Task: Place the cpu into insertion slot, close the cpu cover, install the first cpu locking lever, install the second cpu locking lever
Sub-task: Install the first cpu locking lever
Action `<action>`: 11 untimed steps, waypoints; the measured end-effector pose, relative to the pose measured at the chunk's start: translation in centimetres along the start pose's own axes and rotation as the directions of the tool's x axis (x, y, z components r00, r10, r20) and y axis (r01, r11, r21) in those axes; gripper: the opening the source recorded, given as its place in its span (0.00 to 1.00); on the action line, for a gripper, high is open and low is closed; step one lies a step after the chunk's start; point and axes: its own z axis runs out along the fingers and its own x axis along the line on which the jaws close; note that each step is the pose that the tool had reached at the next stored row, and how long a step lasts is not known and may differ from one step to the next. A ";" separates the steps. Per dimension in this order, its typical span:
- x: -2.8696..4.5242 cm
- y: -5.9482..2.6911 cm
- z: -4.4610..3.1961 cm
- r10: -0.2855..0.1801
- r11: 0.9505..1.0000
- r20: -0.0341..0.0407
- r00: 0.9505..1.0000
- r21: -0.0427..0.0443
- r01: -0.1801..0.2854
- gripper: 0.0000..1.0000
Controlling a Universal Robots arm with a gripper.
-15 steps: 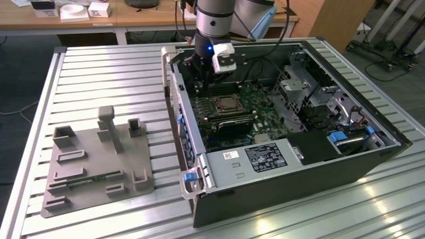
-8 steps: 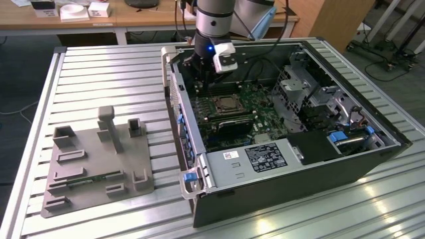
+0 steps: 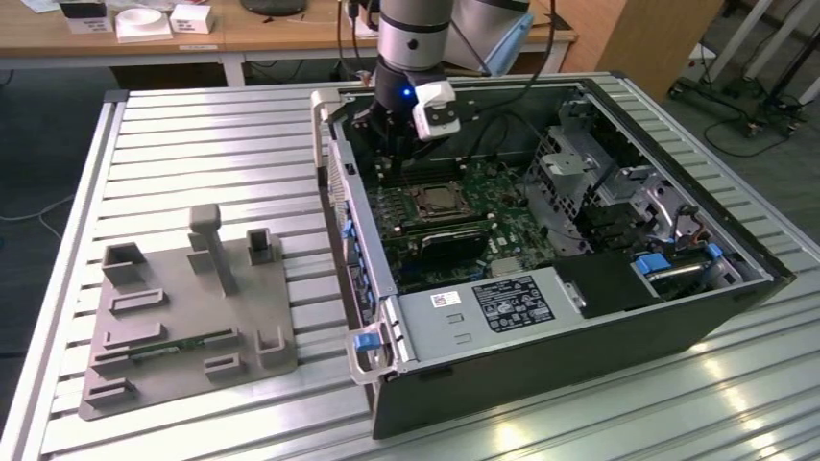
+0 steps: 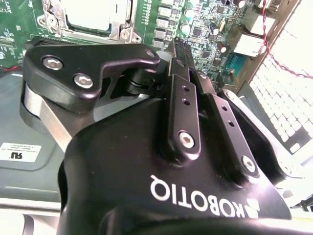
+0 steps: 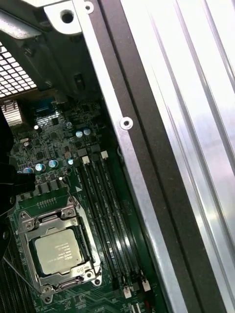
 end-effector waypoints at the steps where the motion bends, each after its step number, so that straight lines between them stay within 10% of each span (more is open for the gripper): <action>1: 0.00 0.00 -0.05 -0.002 1.000 0.000 1.000 0.000 0.002 0.10; 11: 0.01 0.03 -0.11 -0.010 1.000 0.000 1.000 0.000 0.010 0.10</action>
